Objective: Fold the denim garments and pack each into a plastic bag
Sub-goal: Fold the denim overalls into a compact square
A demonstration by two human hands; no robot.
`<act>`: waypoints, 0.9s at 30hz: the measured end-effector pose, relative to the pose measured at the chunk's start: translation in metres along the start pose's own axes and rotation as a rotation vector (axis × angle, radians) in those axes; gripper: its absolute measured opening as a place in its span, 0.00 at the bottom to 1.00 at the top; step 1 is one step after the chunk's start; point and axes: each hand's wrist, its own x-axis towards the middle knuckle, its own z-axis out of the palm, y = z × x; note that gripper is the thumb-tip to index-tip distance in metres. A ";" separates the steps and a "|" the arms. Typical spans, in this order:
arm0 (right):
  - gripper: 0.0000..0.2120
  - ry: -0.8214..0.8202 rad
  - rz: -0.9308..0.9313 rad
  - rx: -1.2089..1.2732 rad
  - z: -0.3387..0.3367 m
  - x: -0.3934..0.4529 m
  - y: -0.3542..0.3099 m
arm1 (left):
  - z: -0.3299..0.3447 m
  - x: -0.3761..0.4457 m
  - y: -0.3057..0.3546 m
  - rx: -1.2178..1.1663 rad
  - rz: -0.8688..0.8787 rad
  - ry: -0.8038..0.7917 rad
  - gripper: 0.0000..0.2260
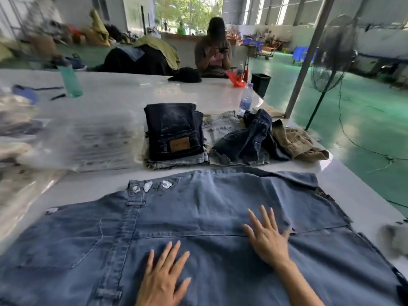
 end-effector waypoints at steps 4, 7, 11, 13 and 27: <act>0.26 -0.141 0.077 0.011 0.015 0.020 -0.016 | -0.031 -0.009 -0.045 0.058 -0.452 -0.015 0.39; 0.25 -0.175 0.152 0.008 -0.001 0.031 -0.041 | -0.055 -0.024 -0.083 0.048 -0.755 -0.045 0.41; 0.27 -0.086 -0.147 0.045 0.013 0.002 -0.109 | -0.070 -0.068 -0.128 0.112 -1.102 0.095 0.34; 0.28 -0.089 -0.375 0.001 0.041 -0.030 -0.144 | -0.079 -0.087 -0.147 0.072 -1.329 0.166 0.30; 0.41 0.254 -0.488 0.095 0.059 -0.074 -0.177 | -0.135 -0.075 -0.235 -0.345 -1.635 0.080 0.26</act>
